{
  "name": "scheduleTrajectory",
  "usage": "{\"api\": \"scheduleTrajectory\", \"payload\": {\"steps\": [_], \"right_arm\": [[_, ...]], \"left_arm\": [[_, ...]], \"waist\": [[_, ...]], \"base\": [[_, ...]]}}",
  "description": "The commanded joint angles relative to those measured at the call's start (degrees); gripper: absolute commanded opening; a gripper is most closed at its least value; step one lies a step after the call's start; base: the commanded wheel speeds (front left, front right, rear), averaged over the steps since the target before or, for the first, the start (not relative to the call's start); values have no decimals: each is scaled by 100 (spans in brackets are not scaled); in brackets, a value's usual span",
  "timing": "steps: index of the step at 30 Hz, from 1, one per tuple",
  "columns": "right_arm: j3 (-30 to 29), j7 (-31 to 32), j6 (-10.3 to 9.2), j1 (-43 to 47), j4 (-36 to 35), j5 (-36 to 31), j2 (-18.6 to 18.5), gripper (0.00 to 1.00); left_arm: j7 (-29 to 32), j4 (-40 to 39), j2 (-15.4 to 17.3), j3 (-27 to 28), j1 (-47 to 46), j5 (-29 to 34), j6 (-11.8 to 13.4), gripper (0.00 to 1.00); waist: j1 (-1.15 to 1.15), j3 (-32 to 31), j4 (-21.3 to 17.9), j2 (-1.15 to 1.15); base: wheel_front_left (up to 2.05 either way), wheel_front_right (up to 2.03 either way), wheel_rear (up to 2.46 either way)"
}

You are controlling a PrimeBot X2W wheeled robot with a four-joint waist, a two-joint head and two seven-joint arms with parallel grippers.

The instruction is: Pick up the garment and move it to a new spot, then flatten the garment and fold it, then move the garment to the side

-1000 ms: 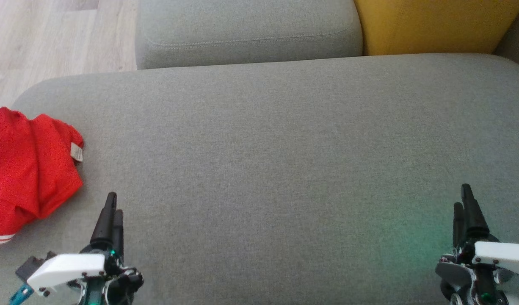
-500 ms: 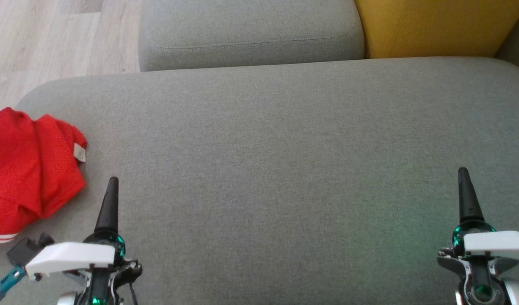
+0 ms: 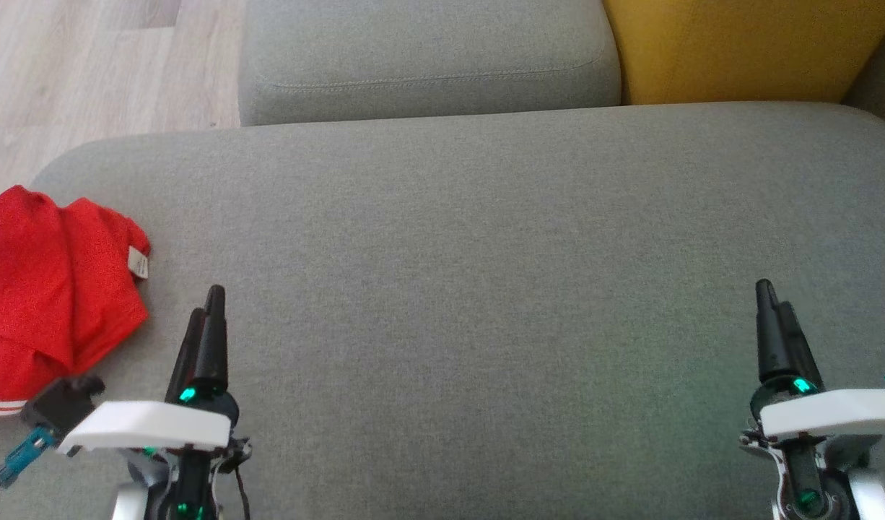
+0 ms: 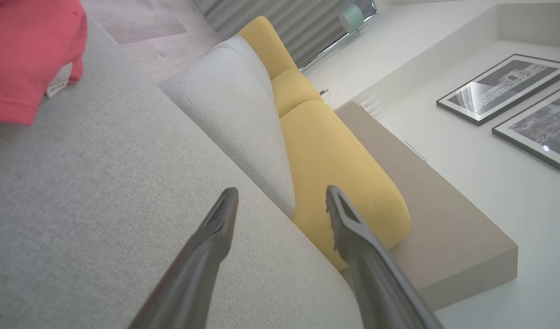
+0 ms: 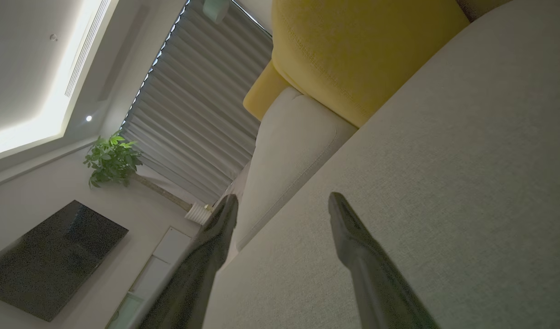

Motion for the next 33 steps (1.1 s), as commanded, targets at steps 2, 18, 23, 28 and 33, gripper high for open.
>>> {"api": "scheduleTrajectory", "payload": {"steps": [2,18,23,28,33], "right_arm": [[98,-68,-1,-156,-294,-293,-123,100],[360,-174,-2,-66,-422,-1754,-195,100],[378,-203,-2,-37,-417,-2077,-179,100],[386,-245,-2,5,-398,-2481,-158,100],[403,-281,-3,33,-368,-2868,-142,100]], "left_arm": [[-81,-284,67,12,-302,300,-23,100],[-366,-462,309,-341,-196,2027,178,100],[-432,-488,361,-391,-139,2320,290,100],[-516,-518,448,-470,-67,2691,407,100],[-600,-518,532,-564,4,3049,508,100]], "waist": [[0,-6,4,0],[0,-72,45,0],[0,-90,50,0],[0,-112,65,0],[0,-137,80,0]], "base": [[0,0,0],[0,0,0],[0,0,0],[0,0,0],[0,0,0]]}}
